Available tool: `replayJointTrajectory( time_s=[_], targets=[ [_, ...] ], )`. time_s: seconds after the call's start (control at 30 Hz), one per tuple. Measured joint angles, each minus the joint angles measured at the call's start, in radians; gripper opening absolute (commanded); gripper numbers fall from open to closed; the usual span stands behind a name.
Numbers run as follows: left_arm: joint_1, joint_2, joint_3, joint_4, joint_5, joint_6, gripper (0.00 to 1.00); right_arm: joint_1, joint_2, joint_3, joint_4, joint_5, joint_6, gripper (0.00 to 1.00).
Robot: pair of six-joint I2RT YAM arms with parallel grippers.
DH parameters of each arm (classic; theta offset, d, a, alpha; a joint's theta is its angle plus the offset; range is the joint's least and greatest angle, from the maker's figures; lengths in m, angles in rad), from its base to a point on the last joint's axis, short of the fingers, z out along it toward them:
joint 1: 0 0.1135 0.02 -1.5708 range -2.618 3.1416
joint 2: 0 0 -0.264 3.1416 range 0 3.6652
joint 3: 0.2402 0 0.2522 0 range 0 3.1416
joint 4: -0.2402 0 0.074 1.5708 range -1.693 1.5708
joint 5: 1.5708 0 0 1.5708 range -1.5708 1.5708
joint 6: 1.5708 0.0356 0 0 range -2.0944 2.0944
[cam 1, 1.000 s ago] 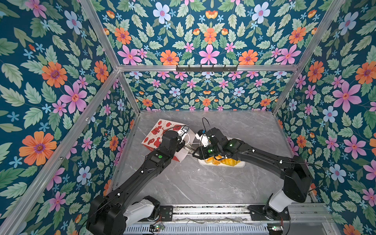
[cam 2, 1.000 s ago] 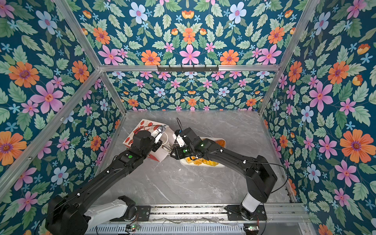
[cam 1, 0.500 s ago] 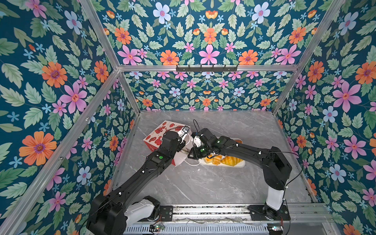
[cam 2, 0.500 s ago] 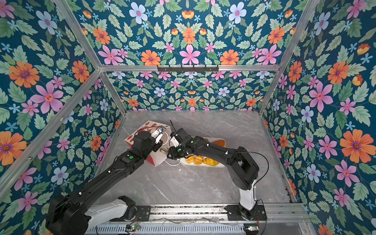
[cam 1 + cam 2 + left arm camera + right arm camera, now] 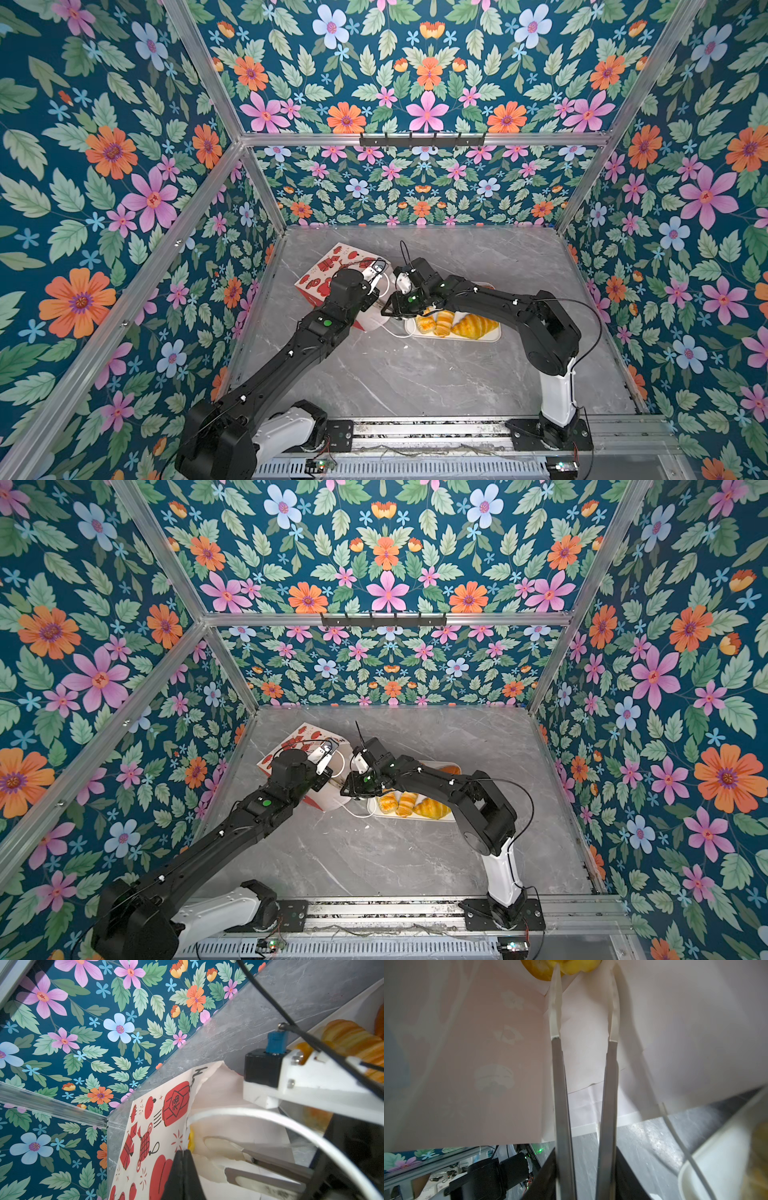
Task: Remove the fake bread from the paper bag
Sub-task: 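Push the tongs deeper into the bag toward the yellow ring bread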
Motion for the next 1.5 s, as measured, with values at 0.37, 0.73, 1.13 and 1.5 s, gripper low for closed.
replayJointTrajectory(
  time_s=[0.37,0.73,1.13,1.5],
  targets=[
    [0.0,0.002,-0.001,-0.004,0.012,-0.002,0.0,-0.049,0.027,-0.055,0.2,-0.111,0.137,0.38],
    [0.0,0.012,0.003,-0.005,0.016,-0.005,0.0,-0.052,0.106,0.05,0.222,-0.146,0.207,0.37],
    [0.0,0.037,0.02,-0.004,0.011,-0.009,0.0,-0.048,0.079,0.042,0.17,-0.142,0.208,0.38],
    [0.0,0.154,0.16,-0.071,-0.04,-0.088,0.0,-0.02,-0.028,-0.098,0.193,-0.079,0.233,0.37]
  ],
)
